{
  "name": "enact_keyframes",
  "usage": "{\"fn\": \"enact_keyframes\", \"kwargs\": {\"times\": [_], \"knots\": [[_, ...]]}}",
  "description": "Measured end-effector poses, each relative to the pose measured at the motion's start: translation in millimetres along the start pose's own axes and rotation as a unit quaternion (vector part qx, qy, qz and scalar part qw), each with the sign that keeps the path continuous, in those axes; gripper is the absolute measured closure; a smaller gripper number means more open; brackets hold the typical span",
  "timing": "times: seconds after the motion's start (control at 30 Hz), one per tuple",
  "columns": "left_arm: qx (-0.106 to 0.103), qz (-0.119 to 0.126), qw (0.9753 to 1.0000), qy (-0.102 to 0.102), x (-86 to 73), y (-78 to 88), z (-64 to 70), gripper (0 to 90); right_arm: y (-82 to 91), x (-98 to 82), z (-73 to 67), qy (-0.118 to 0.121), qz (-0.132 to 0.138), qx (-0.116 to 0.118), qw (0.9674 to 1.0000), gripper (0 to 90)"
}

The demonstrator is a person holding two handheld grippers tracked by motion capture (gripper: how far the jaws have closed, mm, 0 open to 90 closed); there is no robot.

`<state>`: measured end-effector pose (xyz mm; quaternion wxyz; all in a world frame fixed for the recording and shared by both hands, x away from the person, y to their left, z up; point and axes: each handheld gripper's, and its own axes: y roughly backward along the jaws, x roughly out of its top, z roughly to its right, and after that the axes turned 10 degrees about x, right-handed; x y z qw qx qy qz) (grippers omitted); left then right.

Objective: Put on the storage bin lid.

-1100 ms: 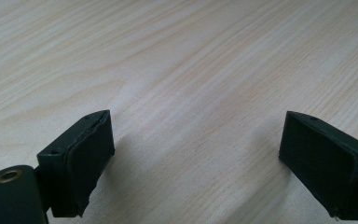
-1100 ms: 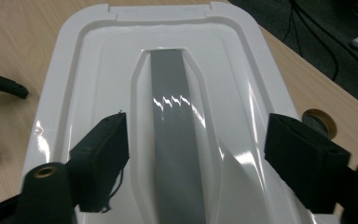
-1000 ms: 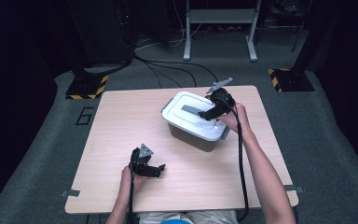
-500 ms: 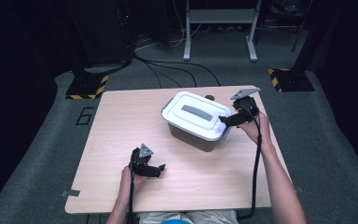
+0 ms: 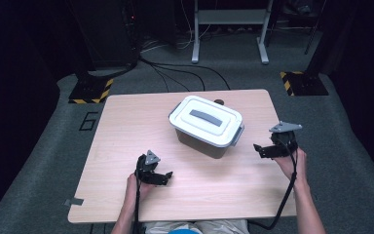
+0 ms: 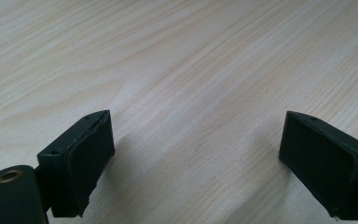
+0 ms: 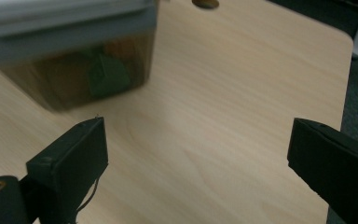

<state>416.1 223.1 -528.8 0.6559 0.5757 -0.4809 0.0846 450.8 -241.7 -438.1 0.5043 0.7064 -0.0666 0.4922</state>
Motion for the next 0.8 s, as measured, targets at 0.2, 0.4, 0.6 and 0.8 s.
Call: {"fn": "enact_keyframes", "kwargs": {"times": [0.2, 0.4, 0.6, 0.8], "knots": [[0.0, 0.0, 1.0, 0.001, 0.0, 0.0, 0.2, 9.8, -17.1, -41.4, -0.5, -0.028, -0.027, -0.004, 0.9992, 3.9], [0.0, 0.0, 1.0, 0.001, 0.0, 0.0, 0.2, 9.8, -33.8, -64.4, -5.8, -0.031, -0.04, -0.005, 0.9987, 3.7], [0.0, 0.003, 1.0, 0.002, -0.2, -0.3, 0.4, 9.8, -44.1, -76.3, -9.1, -0.041, -0.041, 0.008, 0.9983, 2.0], [0.002, 0.002, 1.0, 0.003, -0.2, 0.3, 1.3, 9.9, -43.8, -80.7, -7.4, -0.064, -0.029, 0.018, 0.9973, 1.7]]}}
